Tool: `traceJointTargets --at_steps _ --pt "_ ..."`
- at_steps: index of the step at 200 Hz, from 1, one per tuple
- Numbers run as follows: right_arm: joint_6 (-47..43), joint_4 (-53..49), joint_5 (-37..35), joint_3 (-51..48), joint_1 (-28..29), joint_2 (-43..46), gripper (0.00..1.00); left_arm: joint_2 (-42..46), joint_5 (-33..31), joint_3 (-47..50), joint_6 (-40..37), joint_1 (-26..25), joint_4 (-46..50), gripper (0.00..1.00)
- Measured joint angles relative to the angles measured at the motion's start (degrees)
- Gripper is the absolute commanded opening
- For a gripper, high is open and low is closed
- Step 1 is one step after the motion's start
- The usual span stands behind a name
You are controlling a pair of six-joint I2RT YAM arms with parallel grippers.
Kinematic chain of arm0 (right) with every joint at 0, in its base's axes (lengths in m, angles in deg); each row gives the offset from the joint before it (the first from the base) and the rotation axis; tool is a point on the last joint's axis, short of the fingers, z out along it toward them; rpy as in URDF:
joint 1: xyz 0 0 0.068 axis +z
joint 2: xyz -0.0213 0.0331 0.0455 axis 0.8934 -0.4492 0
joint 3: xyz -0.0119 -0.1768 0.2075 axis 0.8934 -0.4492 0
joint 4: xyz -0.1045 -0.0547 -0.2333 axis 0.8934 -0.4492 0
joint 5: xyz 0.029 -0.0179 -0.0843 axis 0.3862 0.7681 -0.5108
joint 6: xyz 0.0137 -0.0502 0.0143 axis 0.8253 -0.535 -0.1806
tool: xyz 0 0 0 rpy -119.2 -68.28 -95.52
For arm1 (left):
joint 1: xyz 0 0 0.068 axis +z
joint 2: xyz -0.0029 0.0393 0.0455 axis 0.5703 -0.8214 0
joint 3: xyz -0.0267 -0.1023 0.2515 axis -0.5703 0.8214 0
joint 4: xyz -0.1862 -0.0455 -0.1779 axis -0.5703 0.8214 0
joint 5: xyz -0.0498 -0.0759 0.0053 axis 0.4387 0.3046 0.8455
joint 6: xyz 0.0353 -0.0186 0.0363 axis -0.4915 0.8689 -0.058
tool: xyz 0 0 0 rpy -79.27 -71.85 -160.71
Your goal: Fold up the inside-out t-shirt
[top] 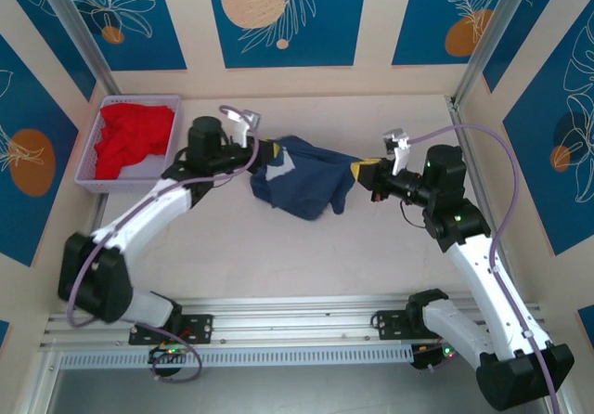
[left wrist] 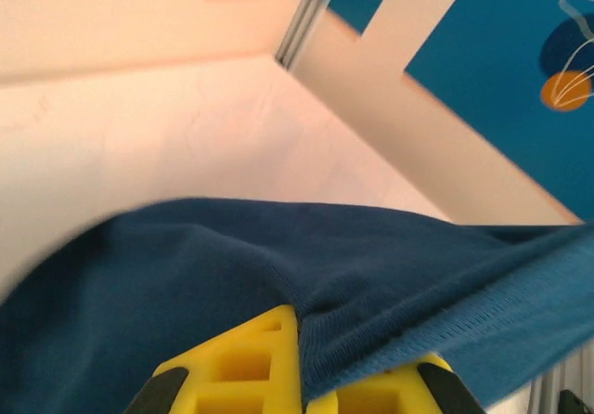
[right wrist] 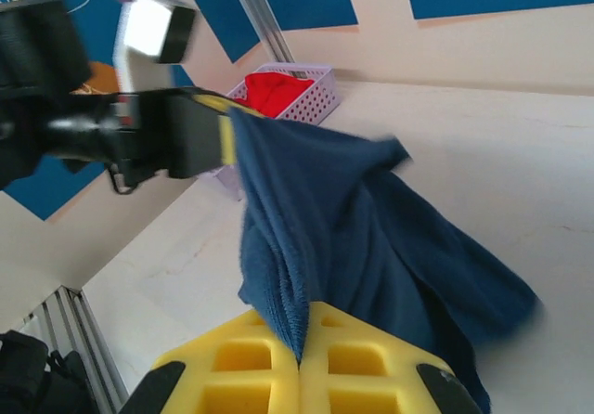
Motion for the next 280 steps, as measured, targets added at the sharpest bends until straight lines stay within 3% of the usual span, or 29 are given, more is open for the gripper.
traceJointTargets --at_steps 29,59,74,85,115,165,184,206,226,243,280 --pt "1.64 -1.62 -4.2 0.94 1.55 -4.79 0.0 4.26 0.44 5.27 -1.97 -0.37 0.48 0.0" --pt "3.82 -4.48 -9.84 -0.5 3.45 -13.14 0.0 0.55 -2.16 12.94 -7.85 -5.99 3.19 0.06" --pt "4.76 -6.12 -11.96 -2.45 3.76 -16.63 0.0 -2.47 -2.64 15.02 -9.81 -9.64 5.11 0.15" --pt "5.2 -7.23 -13.0 -4.07 3.87 -17.97 0.0 -4.02 -2.75 15.69 -10.54 -11.5 6.05 0.28" --pt "5.27 -9.31 -14.03 -6.23 4.42 -17.94 0.0 -4.63 -4.92 15.65 -10.8 -12.09 5.97 0.53" --pt "3.72 -9.29 -13.97 -6.25 5.05 -14.45 0.0 -8.94 -10.58 5.35 -18.18 -16.9 10.08 0.69" --pt "3.17 -9.35 -13.97 -6.25 5.05 -14.38 0.0 -11.91 -11.19 1.4 -20.98 -19.21 11.52 0.63" --pt "2.47 -9.97 -14.29 -6.16 5.05 -14.21 0.0 -16.74 -12.37 -3.37 -22.91 -20.13 14.05 0.29" --pt "2.32 -12.59 -18.03 -5.4 5.27 -13.84 0.0 -20.52 -13.0 -7.52 -22.56 -19.34 16.79 0.08" --pt "2.32 -15.13 -24.39 -4.48 6.23 -13.84 0.06 -20.63 -10.03 -8.52 -18.91 -17.2 17.07 0.03" --pt "1.42 -18.27 -38.07 -3.82 12.0 -12.35 0.32 -19.76 -1.22 -10.34 -8.72 -14.14 16.04 0.0"
